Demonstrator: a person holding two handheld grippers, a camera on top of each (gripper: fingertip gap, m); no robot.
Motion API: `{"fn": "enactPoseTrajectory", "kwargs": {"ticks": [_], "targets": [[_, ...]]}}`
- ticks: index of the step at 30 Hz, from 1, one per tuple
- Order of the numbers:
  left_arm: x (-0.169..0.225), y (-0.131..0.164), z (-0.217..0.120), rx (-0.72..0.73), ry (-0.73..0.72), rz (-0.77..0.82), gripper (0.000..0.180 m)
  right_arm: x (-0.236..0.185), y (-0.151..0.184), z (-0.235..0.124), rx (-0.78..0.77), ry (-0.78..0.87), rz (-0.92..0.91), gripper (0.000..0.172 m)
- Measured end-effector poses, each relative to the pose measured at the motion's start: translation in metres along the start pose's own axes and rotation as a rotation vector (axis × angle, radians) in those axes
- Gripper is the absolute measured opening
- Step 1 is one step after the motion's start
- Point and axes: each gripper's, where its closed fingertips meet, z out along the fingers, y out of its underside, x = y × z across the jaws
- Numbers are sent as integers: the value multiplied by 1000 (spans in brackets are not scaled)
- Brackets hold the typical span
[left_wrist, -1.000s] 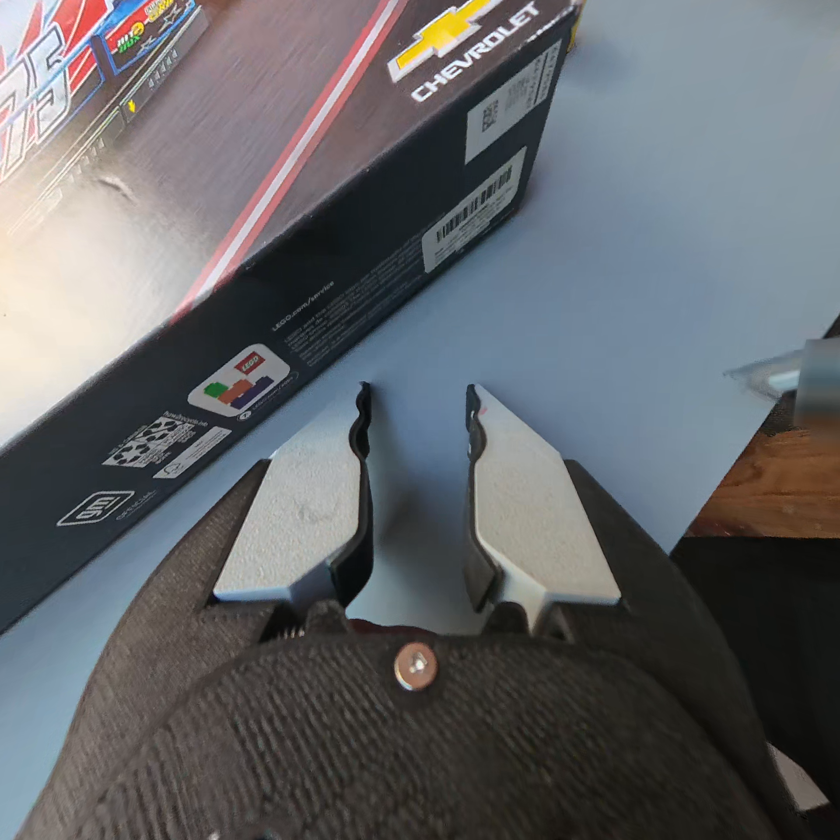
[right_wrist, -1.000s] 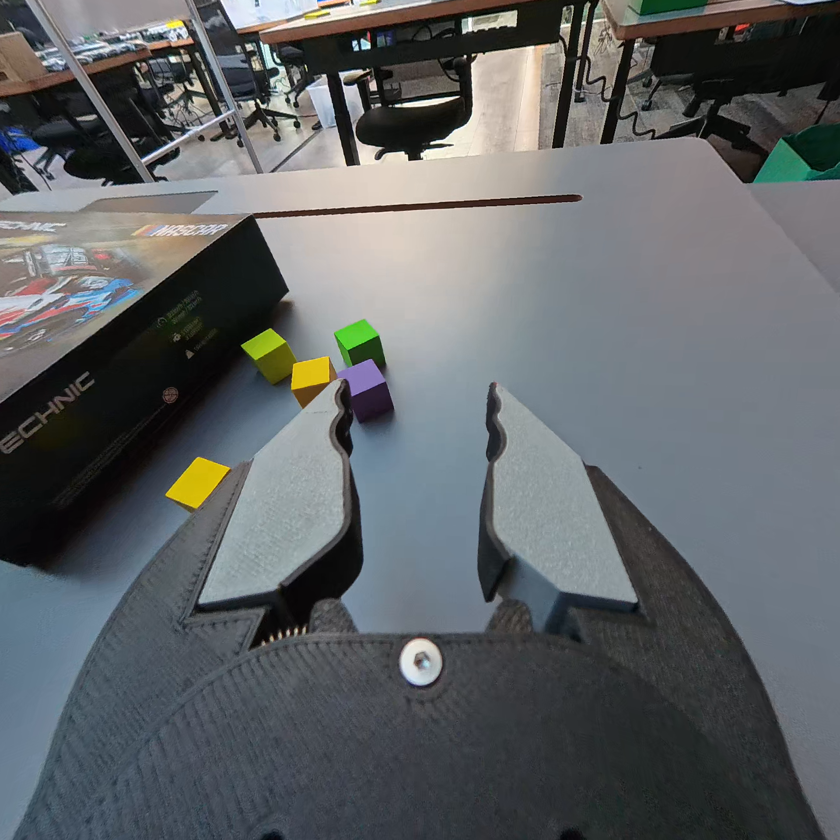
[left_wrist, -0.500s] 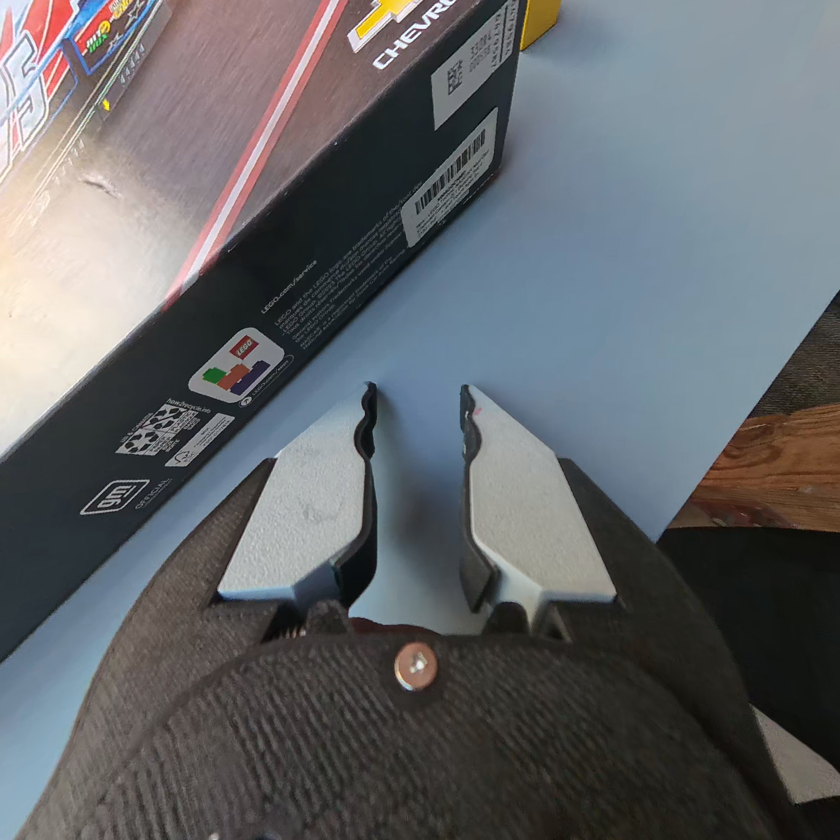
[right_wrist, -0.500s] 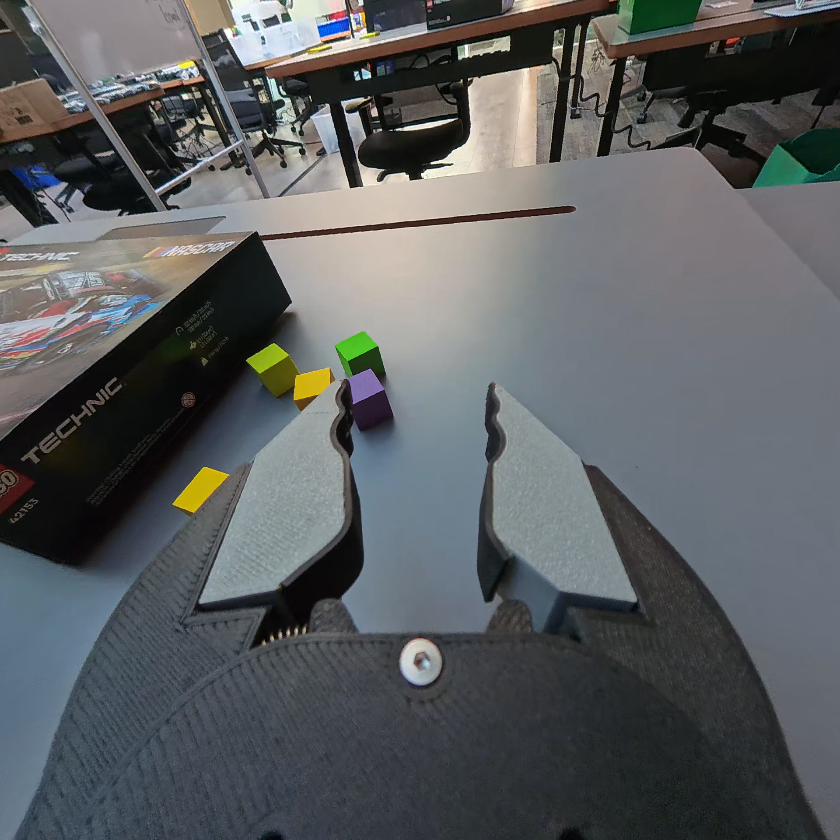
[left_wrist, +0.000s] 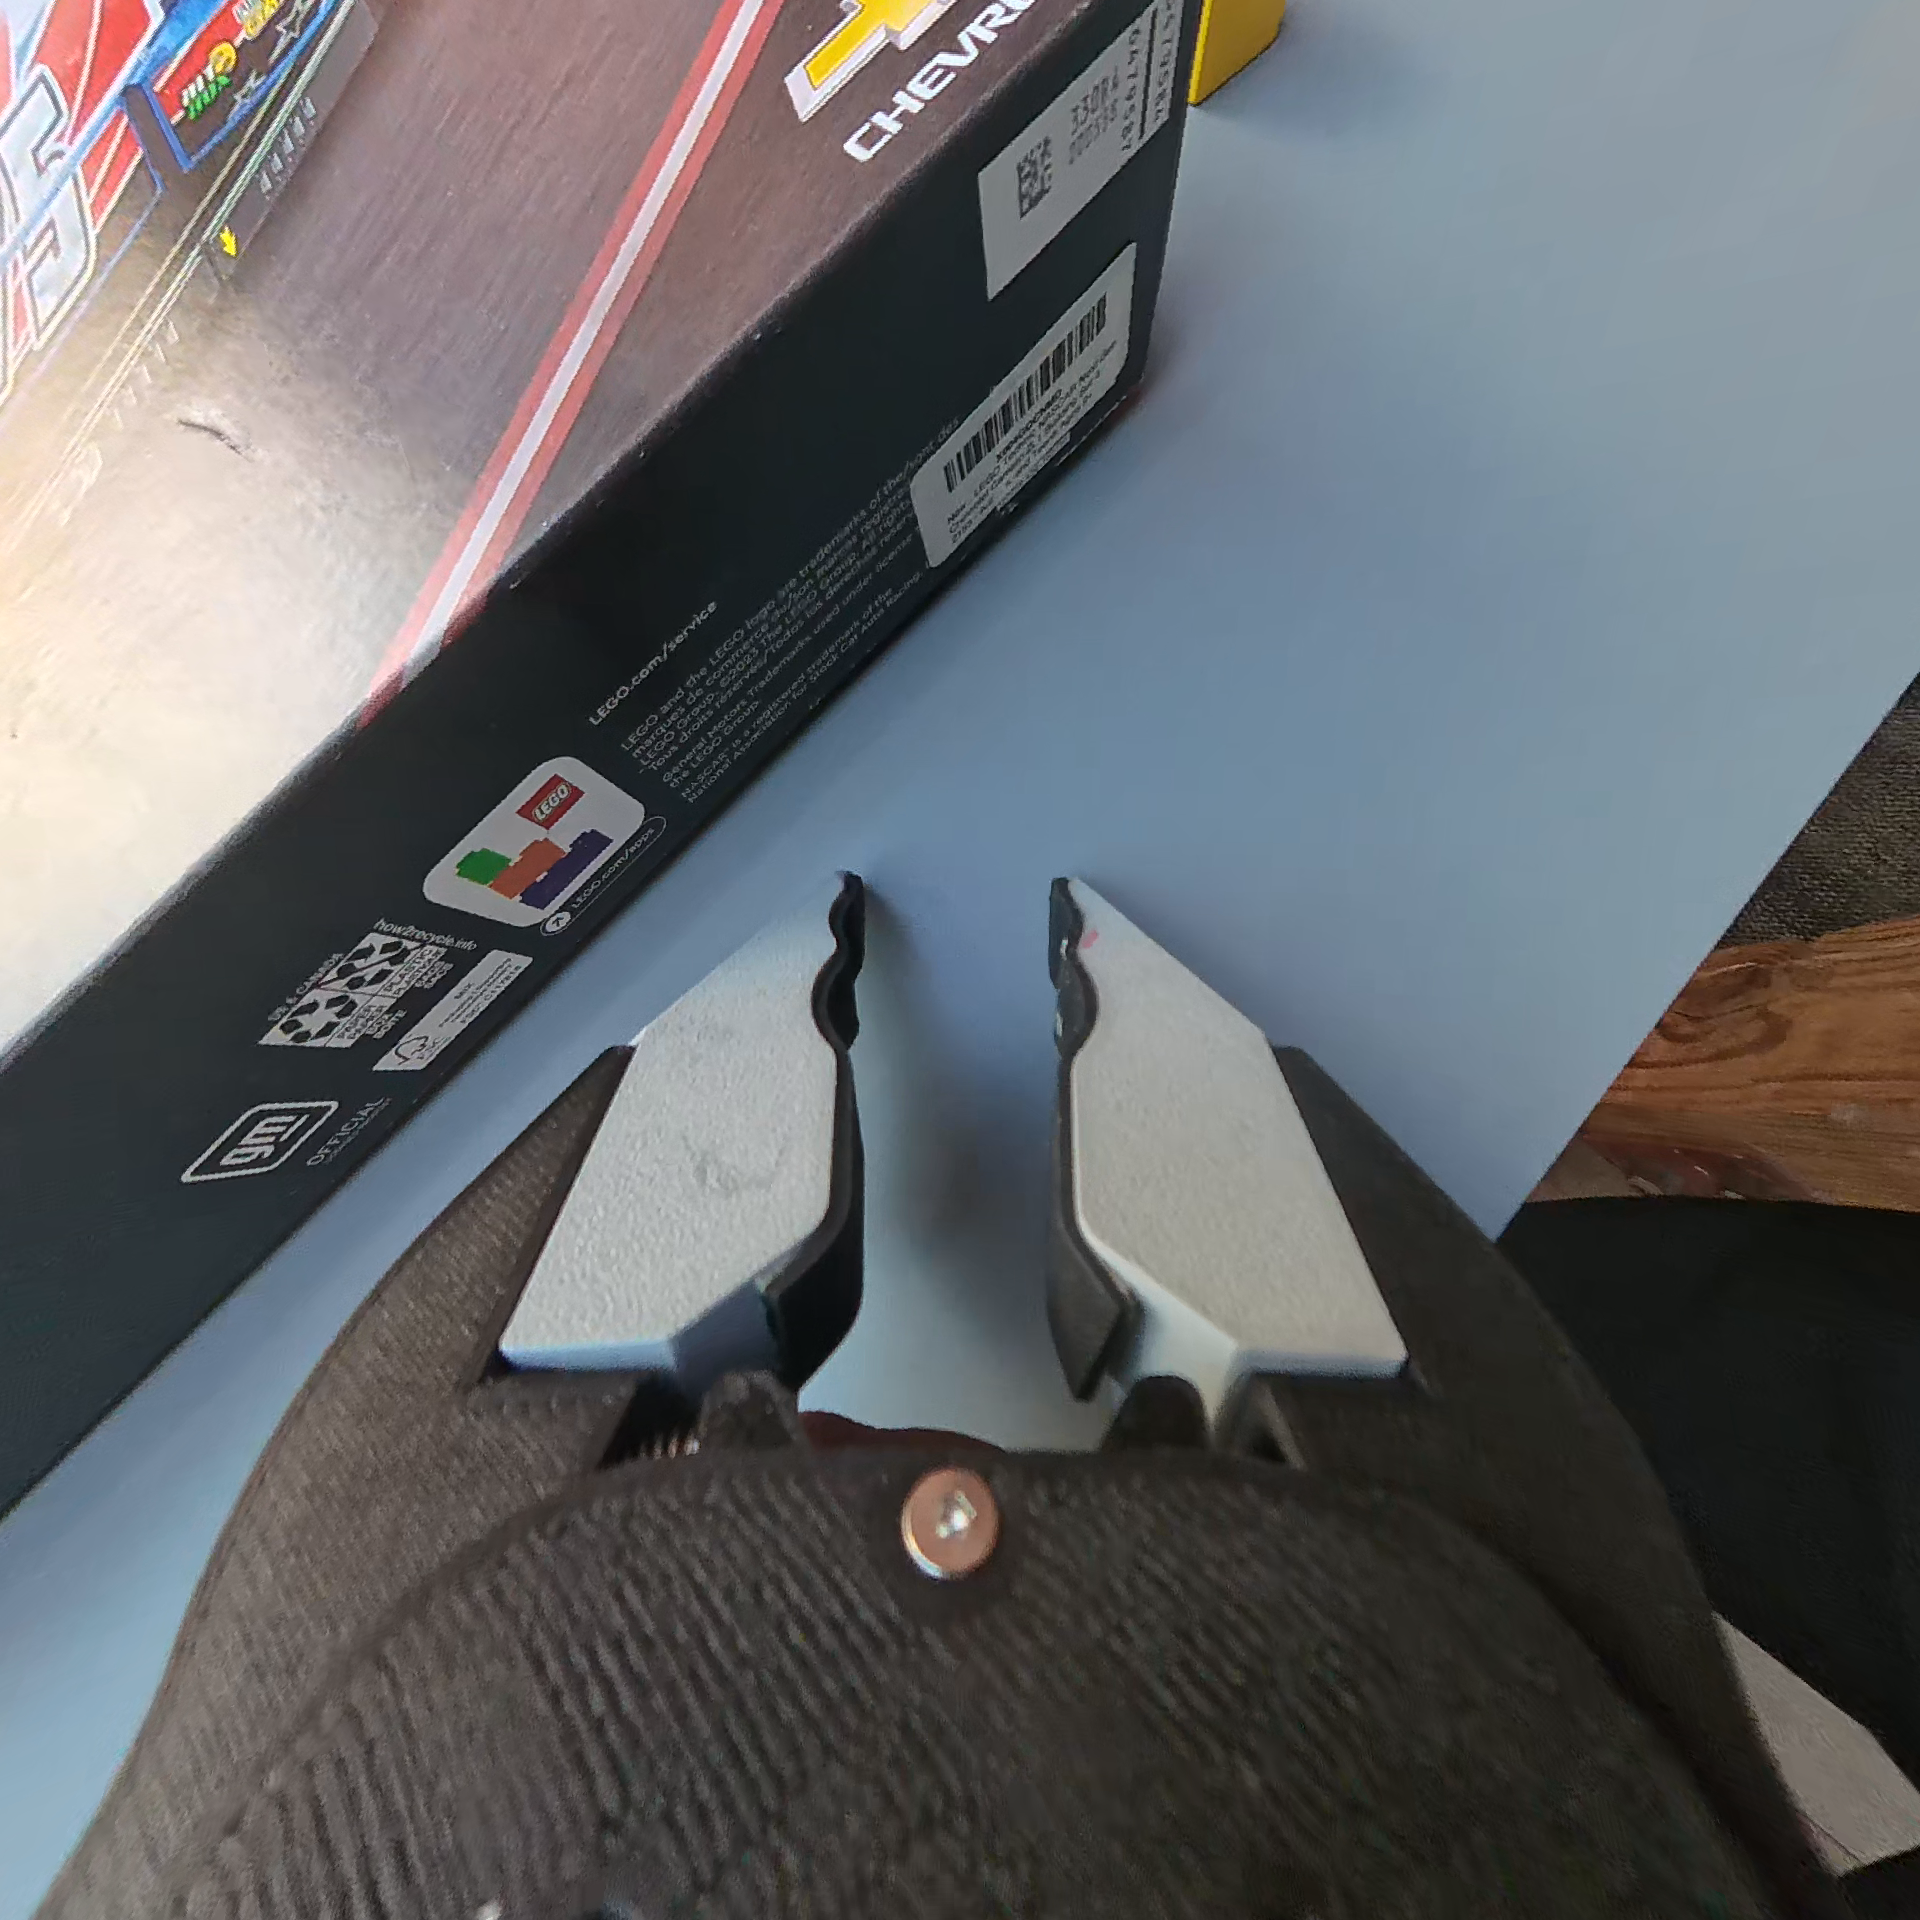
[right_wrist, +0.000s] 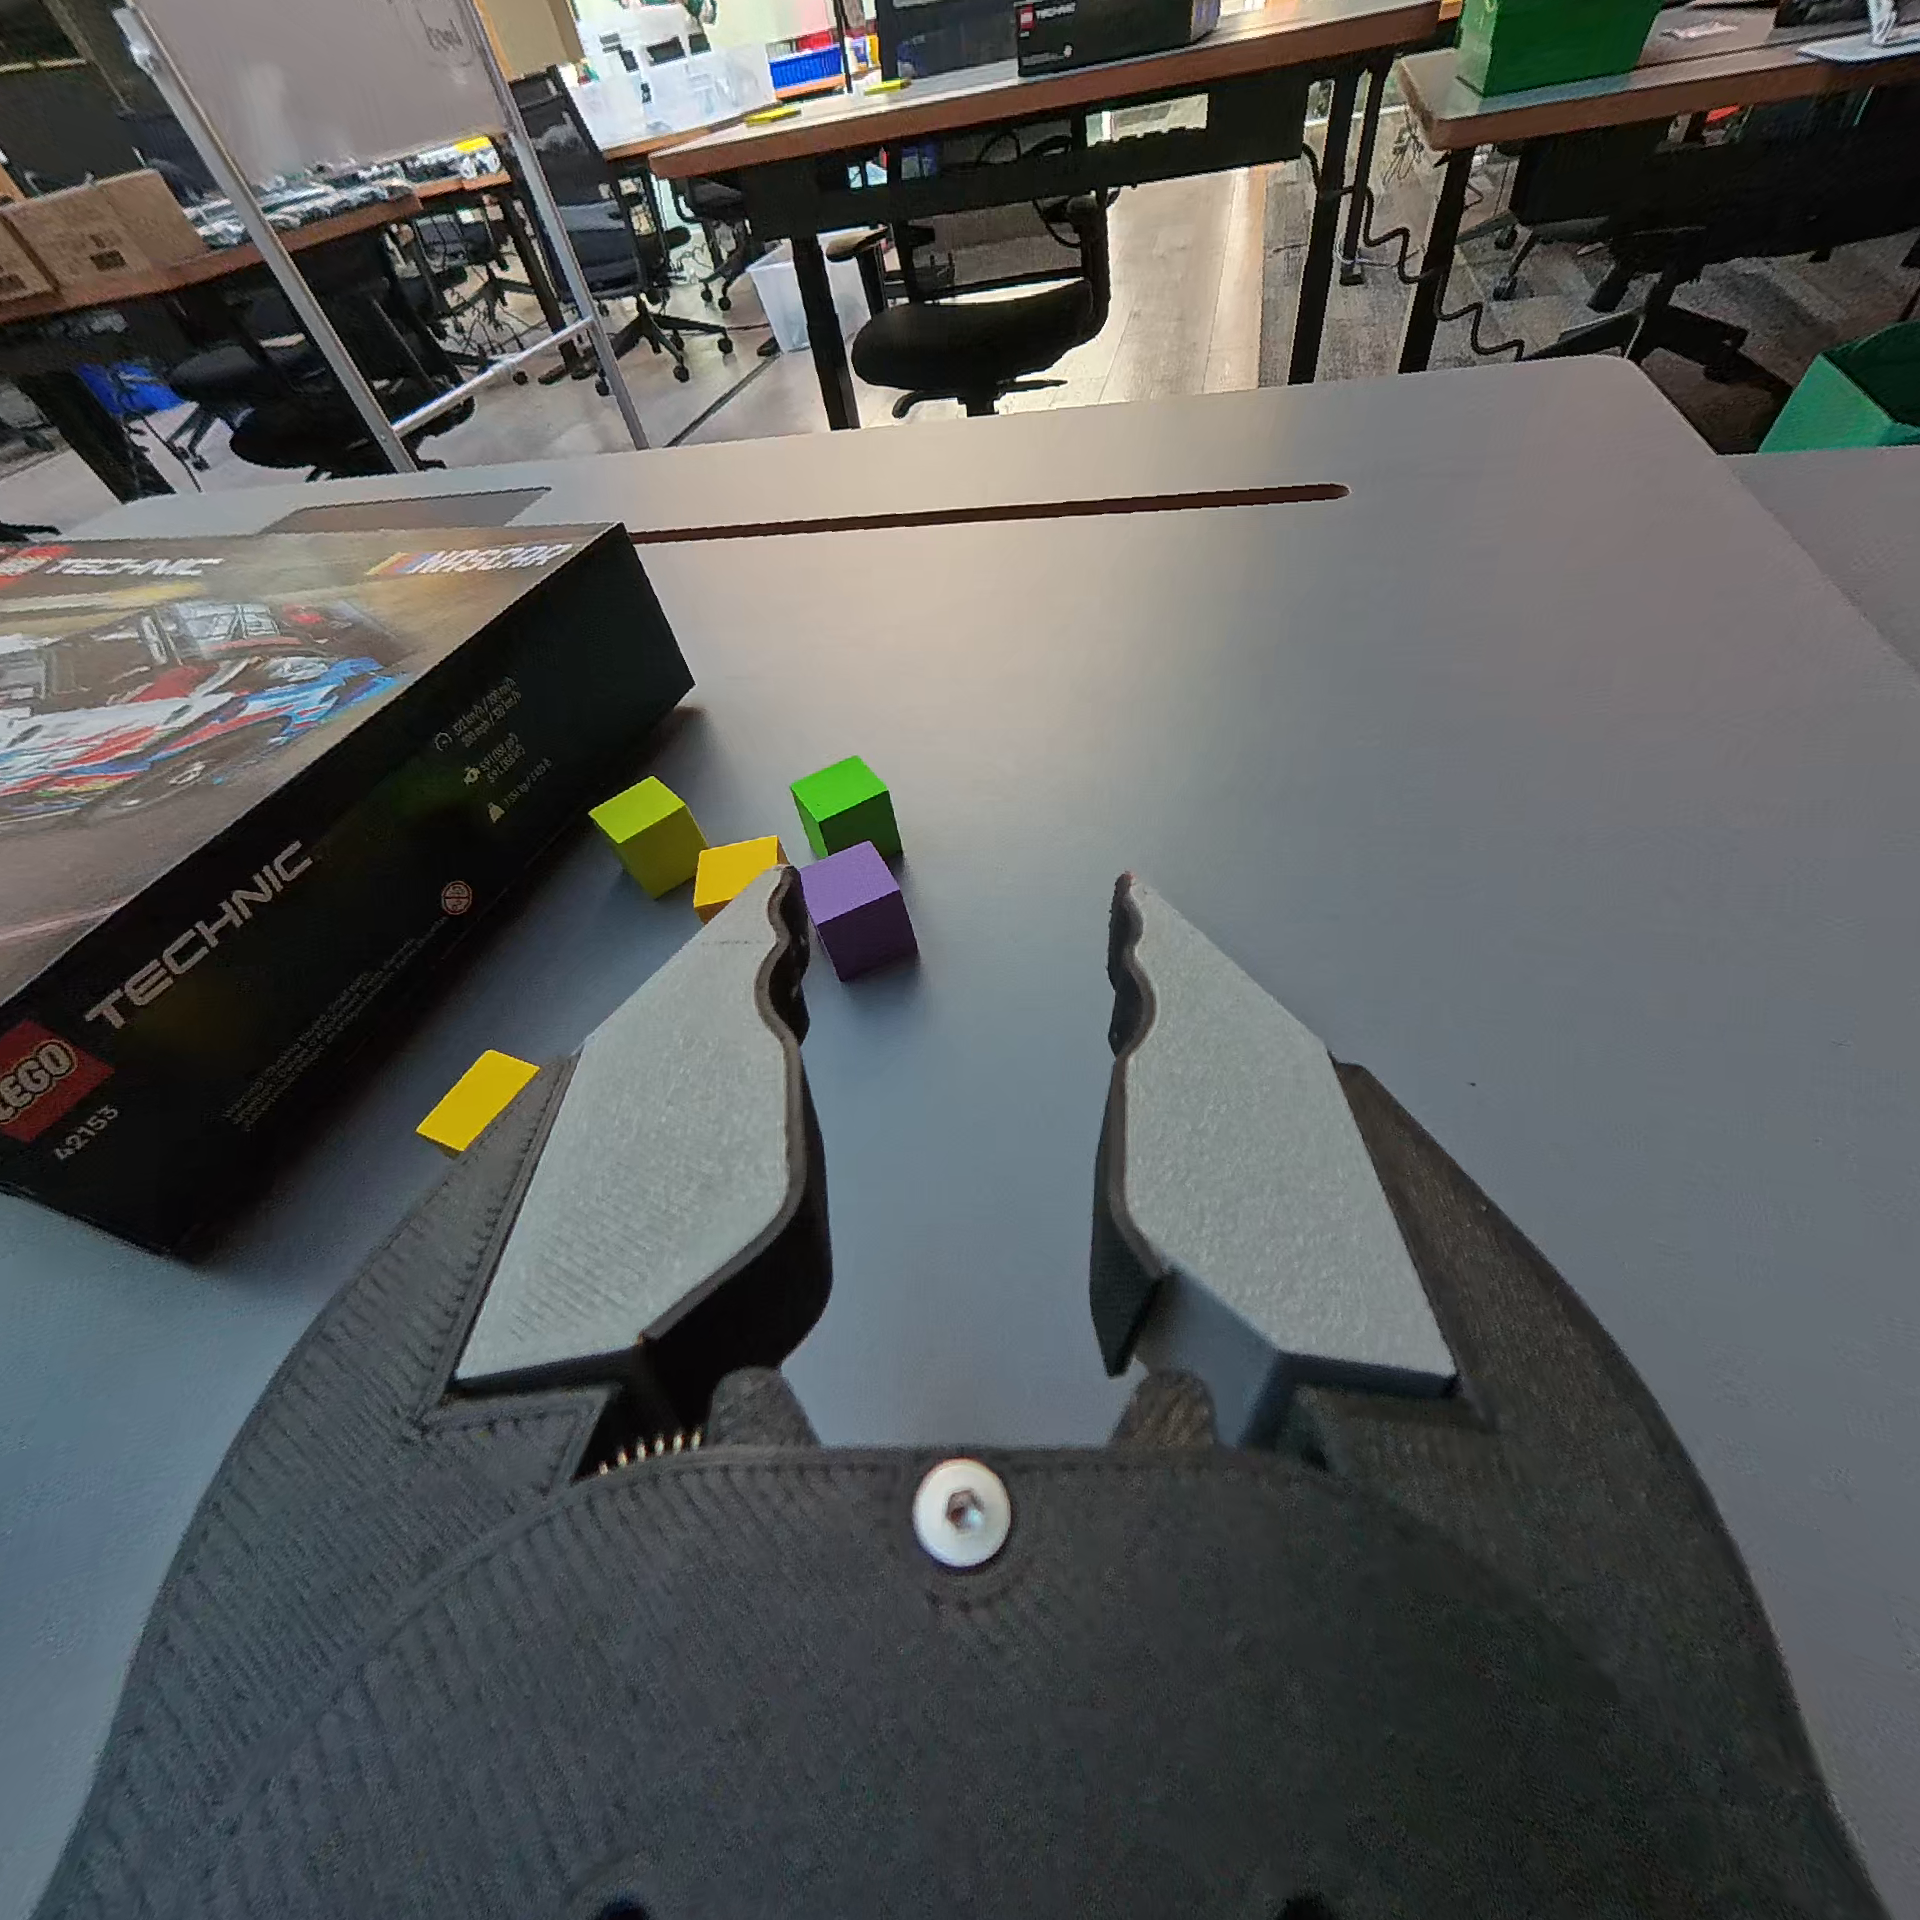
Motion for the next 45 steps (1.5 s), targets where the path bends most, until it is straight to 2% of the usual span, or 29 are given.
{"fn": "enactPoseTrajectory", "kwargs": {"ticks": [13,22,36,45], "targets": [[-1,1,-2,-22,-16,11,37,0,0,0,-3,0,-5,55],[0,-7,6,34,21,30,37,-3,4,2,-26,10,-45,57],[-2,-8,7,21,31,17,42,-7,6,3,-38,-12,-55,57],[-1,-23,17,30,51,36,49,-26,15,7,-93,-73,-162,58]]}}
